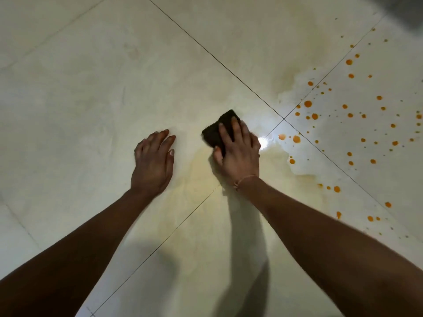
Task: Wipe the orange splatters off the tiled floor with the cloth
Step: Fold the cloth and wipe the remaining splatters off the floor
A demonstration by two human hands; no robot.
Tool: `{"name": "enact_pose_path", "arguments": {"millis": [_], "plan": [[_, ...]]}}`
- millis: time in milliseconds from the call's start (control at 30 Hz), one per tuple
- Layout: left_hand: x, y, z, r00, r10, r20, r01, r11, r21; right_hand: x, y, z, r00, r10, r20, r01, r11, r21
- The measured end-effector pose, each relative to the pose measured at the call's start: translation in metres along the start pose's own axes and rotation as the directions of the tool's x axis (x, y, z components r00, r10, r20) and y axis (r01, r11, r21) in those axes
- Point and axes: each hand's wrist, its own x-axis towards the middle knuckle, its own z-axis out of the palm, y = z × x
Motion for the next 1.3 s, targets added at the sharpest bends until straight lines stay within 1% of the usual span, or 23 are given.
{"name": "enact_pose_path", "arguments": {"millis": [67, 133, 167, 200, 267, 300, 333, 400, 467, 500, 533, 567, 600, 667, 700, 733, 800, 867, 933, 1000, 1067, 1100, 1300], "plan": [[0.001, 0.001, -0.001, 1.0, -0.006, -0.008, 0.006, 1.0, 0.004, -0.053, -0.02, 0.008, 0.966, -0.235, 0.104, 0.233, 0.972, 0.033], [0.001, 0.001, -0.002, 1.0, -0.015, 0.006, 0.015, 1.0, 0.003, -0.122, -0.024, 0.011, 0.736, -0.605, 0.303, 0.603, 0.79, 0.112], [0.0, 0.003, -0.001, 1.0, -0.019, 0.009, 0.019, 1.0, 0.006, -0.126, -0.018, 0.008, 0.641, -0.685, 0.345, 0.687, 0.713, 0.141], [0.0, 0.003, -0.001, 1.0, -0.02, 0.0, 0.02, 1.0, 0.013, -0.109, -0.012, 0.009, 0.611, -0.727, 0.312, 0.724, 0.673, 0.149], [0.0, 0.002, 0.001, 1.0, -0.014, -0.013, 0.014, 1.0, 0.013, -0.047, -0.012, 0.009, 0.804, -0.553, 0.219, 0.554, 0.83, 0.06], [-0.001, 0.0, 0.002, 1.0, -0.015, -0.015, 0.016, 1.0, 0.017, -0.012, -0.016, 0.006, 0.925, -0.346, 0.157, 0.346, 0.938, 0.027], [-0.001, 0.0, 0.002, 1.0, -0.011, -0.013, 0.012, 1.0, 0.024, 0.011, -0.021, 0.001, 0.983, -0.139, 0.118, 0.138, 0.99, 0.017], [-0.001, 0.001, 0.003, 1.0, 0.002, -0.016, -0.001, 0.999, 0.034, 0.002, -0.033, 0.006, 0.995, -0.007, 0.095, 0.005, 1.0, 0.026], [0.0, 0.002, 0.001, 1.0, -0.007, -0.028, 0.008, 1.0, 0.028, -0.059, -0.032, 0.01, 0.922, -0.327, 0.208, 0.325, 0.945, 0.043], [0.0, 0.003, 0.0, 1.0, -0.012, -0.022, 0.012, 0.999, 0.03, -0.095, -0.02, 0.009, 0.81, -0.502, 0.303, 0.501, 0.861, 0.088], [0.0, 0.004, -0.001, 1.0, -0.012, -0.017, 0.013, 0.999, 0.038, -0.107, -0.002, 0.0, 0.714, -0.606, 0.352, 0.609, 0.785, 0.115], [0.0, 0.005, -0.002, 1.0, -0.015, -0.012, 0.016, 0.999, 0.045, -0.097, 0.019, -0.003, 0.693, -0.649, 0.312, 0.652, 0.75, 0.113], [0.0, 0.006, -0.001, 1.0, -0.017, -0.014, 0.017, 0.998, 0.055, -0.072, 0.036, -0.008, 0.773, -0.58, 0.257, 0.581, 0.81, 0.08], [0.002, 0.008, 0.001, 0.999, -0.038, -0.024, 0.039, 0.998, 0.058, -0.005, 0.059, -0.022, 0.987, -0.131, 0.089, 0.131, 0.991, 0.001], [0.006, 0.015, 0.004, 0.998, -0.058, -0.04, 0.06, 0.997, 0.048, 0.02, 0.07, -0.033, 0.995, 0.084, 0.055, -0.082, 0.996, -0.028], [0.007, 0.016, 0.002, 0.994, -0.092, -0.057, 0.094, 0.995, 0.04, 0.027, 0.067, -0.034, 0.984, 0.167, 0.055, -0.164, 0.985, -0.049], [0.011, 0.029, 0.004, 0.992, -0.106, -0.072, 0.108, 0.994, 0.028, -0.007, 0.064, -0.03, 0.998, 0.044, 0.048, -0.041, 0.997, -0.062], [0.02, 0.055, 0.009, 0.999, -0.019, -0.048, 0.02, 1.0, 0.009, -0.078, 0.071, -0.03, 0.969, -0.195, 0.153, 0.204, 0.978, -0.045], [0.031, 0.085, 0.019, 0.997, 0.077, -0.018, -0.078, 0.996, -0.045, -0.09, 0.097, -0.039, 0.942, -0.276, 0.19, 0.29, 0.956, -0.05], [0.046, 0.113, 0.032, 0.989, 0.146, 0.0, -0.146, 0.986, -0.082, -0.043, 0.121, -0.048, 0.996, -0.051, 0.078, 0.058, 0.994, -0.092], [0.065, 0.139, 0.048, 0.982, 0.19, 0.014, -0.187, 0.976, -0.109, -0.001, 0.135, -0.059, 0.971, 0.24, -0.008, -0.239, 0.966, -0.094], [0.073, 0.146, 0.053, 0.98, 0.198, 0.019, -0.194, 0.974, -0.114, -0.002, 0.133, -0.058, 0.965, 0.26, -0.015, -0.261, 0.961, -0.095], [0.092, 0.173, 0.074, 0.984, 0.175, 0.019, -0.173, 0.982, -0.077, -0.102, 0.155, -0.058, 0.988, -0.077, 0.132, 0.09, 0.992, -0.091]]}}
